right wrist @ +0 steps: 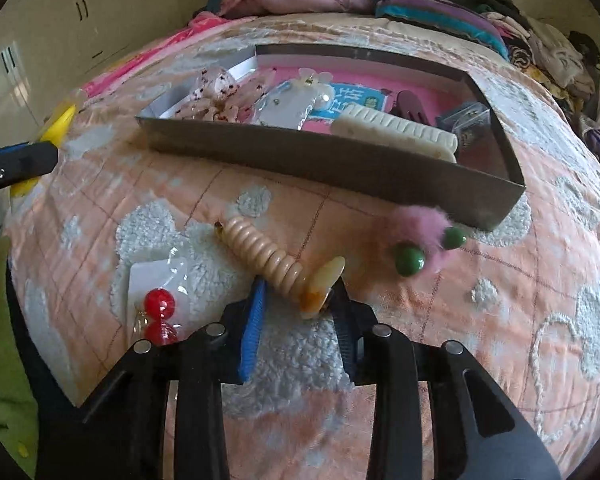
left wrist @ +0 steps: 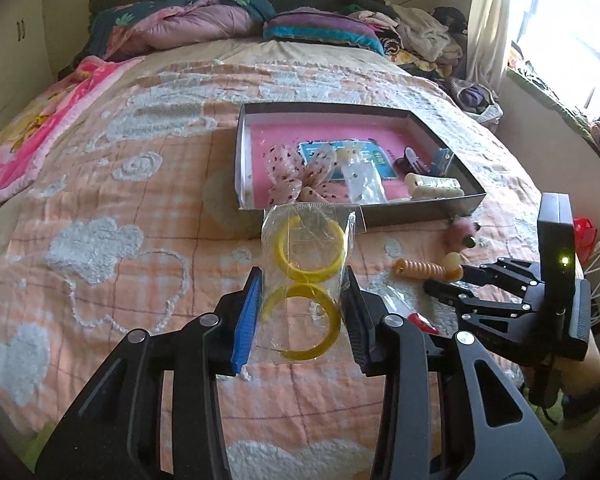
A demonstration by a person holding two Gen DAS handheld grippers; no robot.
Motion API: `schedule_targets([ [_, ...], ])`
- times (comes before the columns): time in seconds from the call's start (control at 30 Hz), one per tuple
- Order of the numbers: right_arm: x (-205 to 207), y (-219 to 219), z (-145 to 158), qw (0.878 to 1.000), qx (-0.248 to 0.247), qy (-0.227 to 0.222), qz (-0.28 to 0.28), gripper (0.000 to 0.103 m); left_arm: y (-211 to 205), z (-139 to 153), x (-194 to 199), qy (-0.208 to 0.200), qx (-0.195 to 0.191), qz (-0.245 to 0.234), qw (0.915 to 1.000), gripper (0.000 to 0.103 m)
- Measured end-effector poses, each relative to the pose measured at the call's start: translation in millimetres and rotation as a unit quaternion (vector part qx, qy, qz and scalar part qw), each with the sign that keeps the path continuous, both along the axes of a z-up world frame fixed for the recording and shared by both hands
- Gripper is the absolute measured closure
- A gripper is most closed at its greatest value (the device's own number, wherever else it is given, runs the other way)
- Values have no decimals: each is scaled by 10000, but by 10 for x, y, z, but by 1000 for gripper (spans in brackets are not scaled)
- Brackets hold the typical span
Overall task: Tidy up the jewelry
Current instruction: 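Grasp the beige coiled hair tie with the right tool while the left tool grasps the bagged yellow hair ties, then carry the coiled tie and yellow ties into the grey box and open both tools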
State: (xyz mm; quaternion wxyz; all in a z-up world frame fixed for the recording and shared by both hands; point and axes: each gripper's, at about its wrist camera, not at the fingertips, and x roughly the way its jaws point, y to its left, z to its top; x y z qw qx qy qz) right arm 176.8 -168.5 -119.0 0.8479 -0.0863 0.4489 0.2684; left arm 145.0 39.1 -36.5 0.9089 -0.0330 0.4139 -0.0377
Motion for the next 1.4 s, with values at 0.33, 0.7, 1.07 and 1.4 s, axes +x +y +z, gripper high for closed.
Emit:
schedule_targets([
  [0.33,-281,-272,450,9961,863,-124,-135,72,-60,223,-51,-239,10,-85,9997,72],
  [0.7,-369,-629,1145,9898,1194,-658,-417,72,-167,497,56,-488,105,-177,9986,72],
  [1.07,-102,-958,1584,9828,1268,-1084,-796,72,-375,663,409,-639,220,-367,9970,72],
  [1.4,340,-980,1638,9824,1133,-1088,-1014,72,-551,496,858,-416,288,-429,9978,72],
])
